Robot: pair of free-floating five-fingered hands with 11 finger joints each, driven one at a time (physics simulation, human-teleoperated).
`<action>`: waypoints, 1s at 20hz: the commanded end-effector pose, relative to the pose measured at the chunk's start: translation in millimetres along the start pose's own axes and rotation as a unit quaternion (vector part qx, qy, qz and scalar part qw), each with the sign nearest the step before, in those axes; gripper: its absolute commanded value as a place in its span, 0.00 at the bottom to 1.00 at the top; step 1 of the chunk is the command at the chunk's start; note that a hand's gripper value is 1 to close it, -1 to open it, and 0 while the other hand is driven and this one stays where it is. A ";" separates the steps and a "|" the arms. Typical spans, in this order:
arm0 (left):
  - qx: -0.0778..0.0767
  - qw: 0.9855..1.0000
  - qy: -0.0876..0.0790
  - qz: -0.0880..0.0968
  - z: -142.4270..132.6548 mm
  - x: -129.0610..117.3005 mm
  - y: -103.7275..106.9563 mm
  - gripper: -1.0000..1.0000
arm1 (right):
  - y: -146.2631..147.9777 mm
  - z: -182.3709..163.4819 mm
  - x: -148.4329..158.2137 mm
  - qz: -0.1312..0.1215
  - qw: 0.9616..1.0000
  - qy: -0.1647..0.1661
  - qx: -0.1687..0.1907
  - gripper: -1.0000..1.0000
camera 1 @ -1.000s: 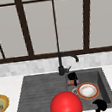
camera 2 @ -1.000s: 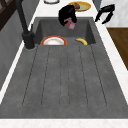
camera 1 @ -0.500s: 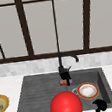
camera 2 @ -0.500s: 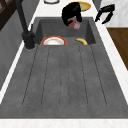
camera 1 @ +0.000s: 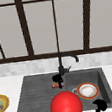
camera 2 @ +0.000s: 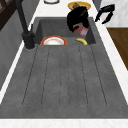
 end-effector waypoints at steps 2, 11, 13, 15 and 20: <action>-0.004 1.000 0.003 0.002 40.1 8.3 -3.8 1.00 | 0.0 0.0 0.0 0.000 1.000 0.000 0.000 0.50; -0.001 1.000 0.000 0.001 115.2 13.4 -4.5 1.00 | 0.0 0.0 0.0 0.000 1.000 0.000 0.000 0.50; -0.002 1.000 -0.001 0.002 131.8 14.5 -3.6 1.00 | 0.0 0.0 0.0 0.000 1.000 0.000 0.000 0.50; -0.003 1.000 -0.002 0.002 148.6 15.4 -2.9 1.00 | 0.0 0.0 0.0 0.000 1.000 0.000 0.000 0.50; -0.007 1.000 0.000 0.002 190.2 15.0 -0.5 1.00 | 0.0 0.0 0.0 0.000 1.000 0.000 0.000 0.50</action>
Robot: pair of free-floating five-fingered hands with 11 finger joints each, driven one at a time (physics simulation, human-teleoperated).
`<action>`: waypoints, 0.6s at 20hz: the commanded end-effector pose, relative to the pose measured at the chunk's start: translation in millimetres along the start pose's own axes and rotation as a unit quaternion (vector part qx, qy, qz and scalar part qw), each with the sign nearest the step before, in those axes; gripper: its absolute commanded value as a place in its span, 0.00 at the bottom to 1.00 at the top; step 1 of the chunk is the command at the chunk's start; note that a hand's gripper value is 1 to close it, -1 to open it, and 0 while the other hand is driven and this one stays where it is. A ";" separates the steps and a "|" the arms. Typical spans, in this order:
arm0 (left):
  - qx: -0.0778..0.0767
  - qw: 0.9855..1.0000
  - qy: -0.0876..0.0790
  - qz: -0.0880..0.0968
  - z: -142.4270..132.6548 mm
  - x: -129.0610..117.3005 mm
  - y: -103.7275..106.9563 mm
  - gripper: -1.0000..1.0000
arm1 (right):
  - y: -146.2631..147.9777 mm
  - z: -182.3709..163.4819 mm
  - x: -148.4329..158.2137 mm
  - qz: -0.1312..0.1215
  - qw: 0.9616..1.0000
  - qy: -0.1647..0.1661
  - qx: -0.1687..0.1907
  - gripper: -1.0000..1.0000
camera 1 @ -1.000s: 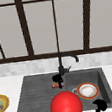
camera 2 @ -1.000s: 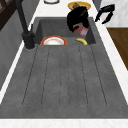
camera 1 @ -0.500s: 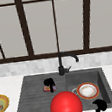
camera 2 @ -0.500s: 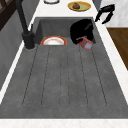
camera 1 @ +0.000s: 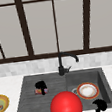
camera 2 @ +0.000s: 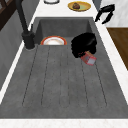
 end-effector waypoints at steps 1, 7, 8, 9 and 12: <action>-0.006 1.000 -0.002 0.001 30.7 0.5 2.4 1.00 | 0.0 0.0 0.0 0.000 1.000 0.000 0.000 0.50; -0.007 1.000 0.000 0.001 80.2 0.5 4.6 1.00 | 0.0 0.0 0.0 0.000 1.000 0.000 0.000 0.50; -0.008 1.000 0.001 0.001 88.5 0.5 4.9 1.00 | 0.0 0.0 0.0 0.000 1.000 0.000 0.000 0.50; -0.011 1.000 0.002 0.001 96.7 0.3 4.9 1.00 | 0.0 0.0 0.0 0.000 1.000 0.000 0.000 0.50; -0.011 1.000 0.005 0.001 123.2 -1.5 2.3 1.00 | 0.0 0.0 0.0 0.000 1.000 0.000 0.000 0.50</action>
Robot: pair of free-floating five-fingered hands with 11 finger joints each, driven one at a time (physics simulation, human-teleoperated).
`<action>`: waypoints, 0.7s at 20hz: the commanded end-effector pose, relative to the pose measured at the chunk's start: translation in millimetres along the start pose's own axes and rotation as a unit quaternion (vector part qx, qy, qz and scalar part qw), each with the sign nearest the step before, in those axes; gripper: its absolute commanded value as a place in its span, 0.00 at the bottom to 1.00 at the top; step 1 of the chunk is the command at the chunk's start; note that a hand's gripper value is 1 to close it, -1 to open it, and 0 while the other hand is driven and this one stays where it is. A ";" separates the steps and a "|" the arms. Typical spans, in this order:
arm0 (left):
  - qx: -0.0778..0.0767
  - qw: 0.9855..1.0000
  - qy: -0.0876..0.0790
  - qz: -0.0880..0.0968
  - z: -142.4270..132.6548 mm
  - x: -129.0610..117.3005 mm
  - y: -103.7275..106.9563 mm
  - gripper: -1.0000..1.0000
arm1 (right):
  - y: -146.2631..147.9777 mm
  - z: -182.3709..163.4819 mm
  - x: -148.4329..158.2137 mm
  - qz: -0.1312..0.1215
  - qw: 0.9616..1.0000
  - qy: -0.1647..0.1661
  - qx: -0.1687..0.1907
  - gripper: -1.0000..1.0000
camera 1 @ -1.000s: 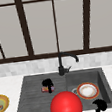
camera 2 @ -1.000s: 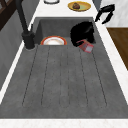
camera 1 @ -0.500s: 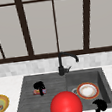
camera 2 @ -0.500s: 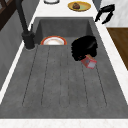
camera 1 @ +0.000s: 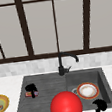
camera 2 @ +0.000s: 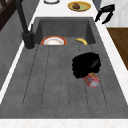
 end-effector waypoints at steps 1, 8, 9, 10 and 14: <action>-0.009 1.000 0.004 0.000 31.4 0.5 2.6 1.00 | 0.0 0.0 0.0 0.000 1.000 0.000 0.000 0.50; -0.075 0.993 0.093 0.023 42.5 2.8 3.8 1.00 | 0.0 0.0 0.0 0.000 1.000 0.000 0.000 0.50; -0.086 0.992 0.095 0.019 45.2 4.4 1.2 1.00 | 0.0 0.0 0.0 0.000 1.000 0.000 0.000 0.50; -0.097 0.991 0.094 0.011 48.7 7.9 -2.6 1.00 | 0.0 0.0 0.0 0.000 1.000 0.000 0.000 0.50; -0.124 0.988 0.091 -0.024 69.1 26.4 -20.5 1.00 | 0.0 0.0 0.0 0.000 1.000 0.000 0.000 0.50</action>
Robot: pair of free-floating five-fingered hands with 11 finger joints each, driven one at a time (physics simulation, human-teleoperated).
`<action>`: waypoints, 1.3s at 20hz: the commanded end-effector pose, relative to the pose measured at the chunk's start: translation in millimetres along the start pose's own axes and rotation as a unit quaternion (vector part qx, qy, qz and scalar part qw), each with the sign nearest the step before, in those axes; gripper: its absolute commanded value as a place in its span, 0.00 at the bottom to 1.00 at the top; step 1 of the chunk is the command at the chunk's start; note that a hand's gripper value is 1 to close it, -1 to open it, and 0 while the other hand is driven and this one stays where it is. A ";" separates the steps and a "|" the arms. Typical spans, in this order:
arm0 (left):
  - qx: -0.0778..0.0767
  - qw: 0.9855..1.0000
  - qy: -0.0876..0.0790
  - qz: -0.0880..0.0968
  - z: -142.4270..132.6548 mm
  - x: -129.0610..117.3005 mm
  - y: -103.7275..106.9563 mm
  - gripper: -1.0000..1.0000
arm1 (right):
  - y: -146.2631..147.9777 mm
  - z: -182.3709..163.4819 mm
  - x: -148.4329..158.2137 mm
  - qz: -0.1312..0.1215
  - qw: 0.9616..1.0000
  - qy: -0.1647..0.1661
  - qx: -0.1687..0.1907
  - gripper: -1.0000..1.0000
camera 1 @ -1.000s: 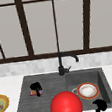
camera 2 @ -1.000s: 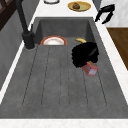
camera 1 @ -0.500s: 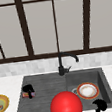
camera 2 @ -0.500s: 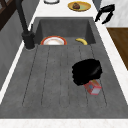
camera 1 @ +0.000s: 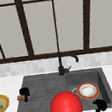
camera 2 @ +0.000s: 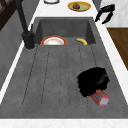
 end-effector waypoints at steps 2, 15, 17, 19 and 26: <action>-0.039 0.999 0.018 -0.030 25.8 16.9 -21.6 1.00 | 0.0 0.0 0.0 0.000 1.000 0.000 0.000 0.50; -0.003 1.000 0.002 -0.001 119.0 57.2 -33.4 1.00 | 0.0 0.0 0.0 0.000 1.000 0.000 0.000 0.50; -0.002 1.000 0.002 -0.002 134.6 63.8 -35.3 1.00 | 0.0 0.0 0.0 0.000 1.000 0.000 0.000 0.50; -0.003 1.000 0.002 -0.002 149.8 73.1 -46.5 1.00 | 0.0 0.0 0.0 0.000 1.000 0.000 0.000 0.50; 0.091 0.994 -0.028 -0.051 190.4 83.7 -88.2 1.00 | 0.0 0.0 0.0 0.000 1.000 0.000 0.000 0.50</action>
